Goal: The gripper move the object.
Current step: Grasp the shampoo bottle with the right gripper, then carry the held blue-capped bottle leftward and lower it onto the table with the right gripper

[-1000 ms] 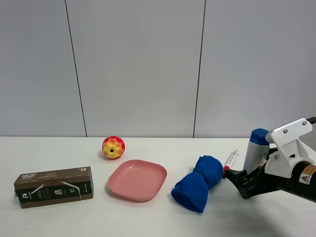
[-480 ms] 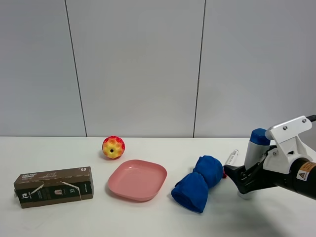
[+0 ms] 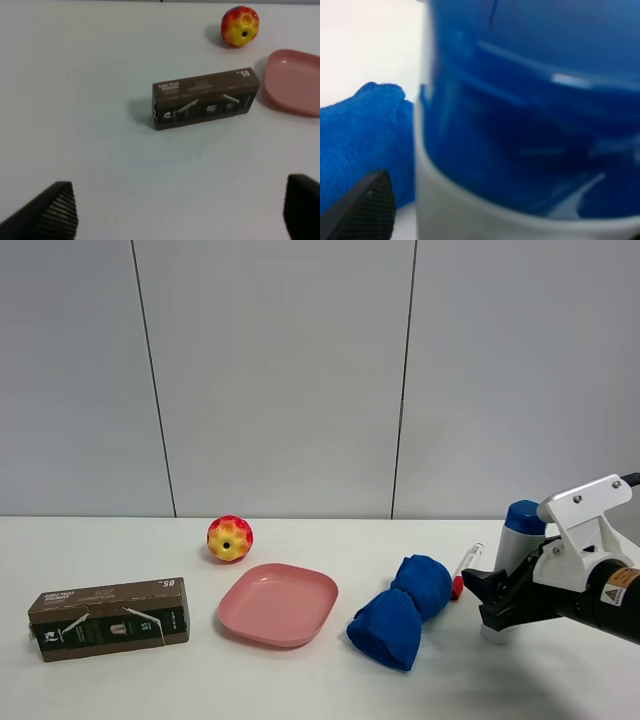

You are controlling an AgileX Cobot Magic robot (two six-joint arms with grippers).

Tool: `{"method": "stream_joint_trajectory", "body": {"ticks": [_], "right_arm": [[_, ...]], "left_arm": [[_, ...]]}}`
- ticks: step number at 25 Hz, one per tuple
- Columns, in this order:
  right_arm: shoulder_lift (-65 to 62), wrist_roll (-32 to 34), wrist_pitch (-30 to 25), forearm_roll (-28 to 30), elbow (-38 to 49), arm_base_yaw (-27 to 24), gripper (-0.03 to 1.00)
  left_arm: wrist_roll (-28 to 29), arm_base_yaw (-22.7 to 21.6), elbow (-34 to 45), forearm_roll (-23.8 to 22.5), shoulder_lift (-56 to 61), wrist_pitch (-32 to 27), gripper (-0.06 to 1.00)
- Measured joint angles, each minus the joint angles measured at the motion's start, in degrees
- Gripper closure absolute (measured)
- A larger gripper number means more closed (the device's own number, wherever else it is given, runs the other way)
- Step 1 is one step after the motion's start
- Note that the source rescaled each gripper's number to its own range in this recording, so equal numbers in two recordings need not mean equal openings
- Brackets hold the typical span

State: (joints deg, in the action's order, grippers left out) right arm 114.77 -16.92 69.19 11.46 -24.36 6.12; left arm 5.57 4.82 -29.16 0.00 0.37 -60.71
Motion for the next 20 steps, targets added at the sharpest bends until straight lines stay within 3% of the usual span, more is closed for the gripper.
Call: {"method": "stream_joint_trajectory", "body": {"ticks": [7, 10, 20], "right_arm": [[0.00, 0.00, 0.05, 0.72, 0.00, 0.00, 0.68], [0.00, 0.26, 0.17, 2.09, 0.00, 0.00, 0.92], [-1.84, 0.58, -1.30, 4.56, 0.00, 1.82, 0.96]], "left_arm": [[0.00, 0.00, 0.00, 0.00, 0.00, 0.00, -0.06], [0.00, 0.00, 0.00, 0.00, 0.00, 0.00, -0.06], [0.00, 0.00, 0.00, 0.00, 0.00, 0.00, -0.06]]}}
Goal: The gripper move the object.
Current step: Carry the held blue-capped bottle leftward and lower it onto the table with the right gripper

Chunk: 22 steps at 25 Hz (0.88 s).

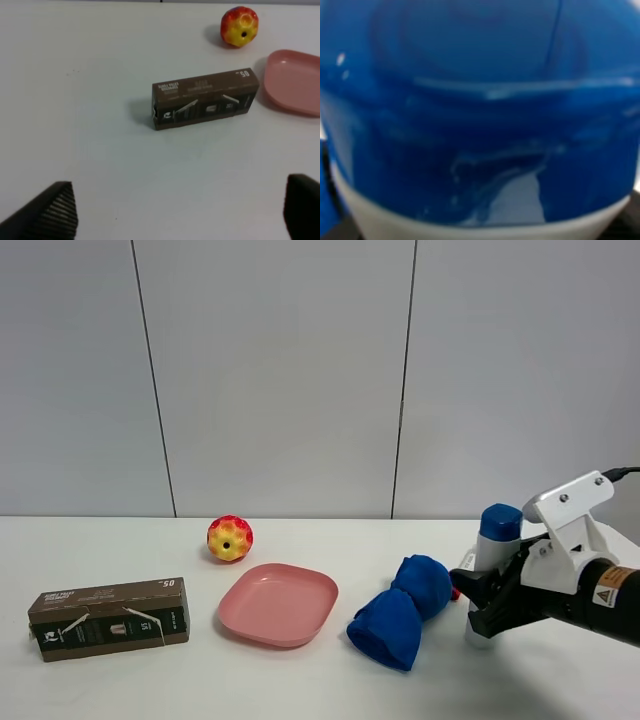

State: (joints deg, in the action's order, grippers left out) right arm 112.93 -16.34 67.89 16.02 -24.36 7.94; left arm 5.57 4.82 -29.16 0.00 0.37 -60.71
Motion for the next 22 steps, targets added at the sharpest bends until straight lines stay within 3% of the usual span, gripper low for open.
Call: {"method": "stream_joint_trajectory", "body": {"ticks": [10, 12, 14, 20, 22], "right_arm": [[-19.40, 4.10, -0.41, 0.21, 0.27, 3.95, 0.96], [-24.87, 4.47, -2.77, 0.25, -0.39, 5.49, 0.96], [-29.01, 4.59, -8.26, 0.25, -2.79, 7.38, 0.96], [-32.29, 8.90, -36.80, -0.61, -19.39, 15.96, 0.96], [-30.68, 10.48, -42.98, -2.65, -26.11, 18.11, 0.96]], "left_arm": [[0.00, 0.00, 0.00, 0.00, 0.00, 0.00, -0.06], [0.00, 0.00, 0.00, 0.00, 0.00, 0.00, -0.06], [0.00, 0.00, 0.00, 0.00, 0.00, 0.00, -0.06], [0.00, 0.00, 0.00, 0.00, 0.00, 0.00, -0.06], [0.00, 0.00, 0.00, 0.00, 0.00, 0.00, -0.06]]}}
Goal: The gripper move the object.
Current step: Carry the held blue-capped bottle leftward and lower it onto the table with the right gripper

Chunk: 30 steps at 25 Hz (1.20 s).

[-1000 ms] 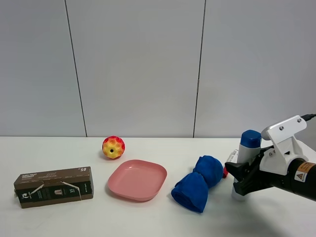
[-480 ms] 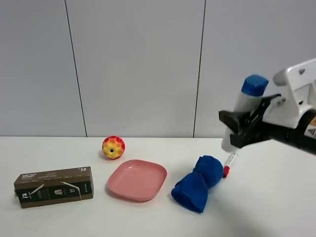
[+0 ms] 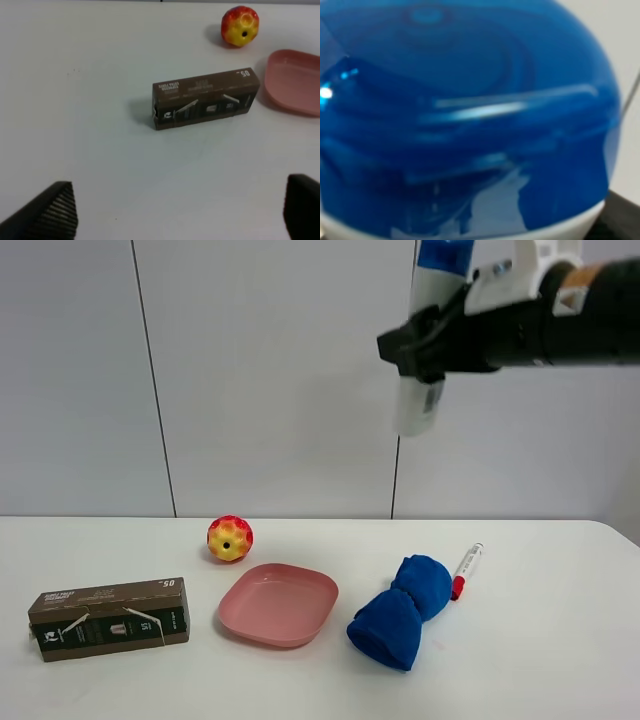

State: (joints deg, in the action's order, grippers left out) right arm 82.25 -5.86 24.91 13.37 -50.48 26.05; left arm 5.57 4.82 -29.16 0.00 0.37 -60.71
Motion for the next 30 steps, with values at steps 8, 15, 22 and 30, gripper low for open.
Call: {"method": "stream_joint_trajectory", "body": {"ticks": [8, 15, 22, 30], "right_arm": [[15.66, 1.60, -13.21, -3.33, -23.53, 6.60, 0.97], [31.12, 1.60, -19.56, -3.44, -43.94, 13.82, 0.97], [45.71, 1.65, -20.52, -3.44, -59.87, 18.07, 0.97], [59.24, 1.65, -21.08, -5.31, -72.83, 20.34, 0.97]], "left_arm": [[0.00, 0.00, 0.00, 0.00, 0.00, 0.00, -0.06], [0.00, 0.00, 0.00, 0.00, 0.00, 0.00, -0.06], [0.00, 0.00, 0.00, 0.00, 0.00, 0.01, -0.06], [0.00, 0.00, 0.00, 0.00, 0.00, 0.01, -0.06]]}}
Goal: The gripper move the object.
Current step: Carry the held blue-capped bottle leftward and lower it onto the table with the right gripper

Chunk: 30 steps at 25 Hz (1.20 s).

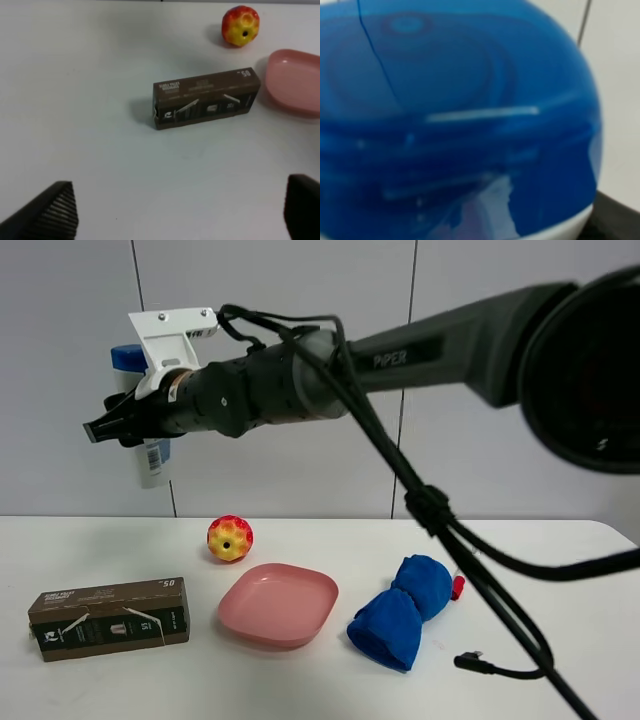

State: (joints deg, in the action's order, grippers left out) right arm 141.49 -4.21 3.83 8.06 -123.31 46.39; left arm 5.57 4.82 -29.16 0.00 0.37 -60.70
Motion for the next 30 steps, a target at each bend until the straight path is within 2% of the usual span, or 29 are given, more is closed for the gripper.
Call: {"method": "stream_joint_trajectory", "body": {"ticks": [5, 13, 19, 23, 30], "right_arm": [[5.49, 0.00, -0.33, -2.27, -5.07, 0.09, 0.97], [10.18, -0.47, -0.02, -2.83, -6.28, 0.15, 0.97], [12.21, -5.88, 2.36, -3.03, -6.40, 0.15, 0.97], [13.19, -7.00, 2.54, -5.68, -6.40, 0.15, 0.97], [13.20, -10.73, 2.59, -6.15, -6.41, -0.69, 0.97]], "left_arm": [[0.00, 0.00, 0.00, 0.00, 0.00, 0.00, -0.06], [0.00, 0.00, 0.00, 0.00, 0.00, 0.00, -0.06], [0.00, 0.00, 0.00, 0.00, 0.00, 0.00, -0.06], [0.00, 0.00, 0.00, 0.00, 0.00, 0.00, -0.06], [0.00, 0.00, 0.00, 0.00, 0.00, 0.00, -0.06]]}}
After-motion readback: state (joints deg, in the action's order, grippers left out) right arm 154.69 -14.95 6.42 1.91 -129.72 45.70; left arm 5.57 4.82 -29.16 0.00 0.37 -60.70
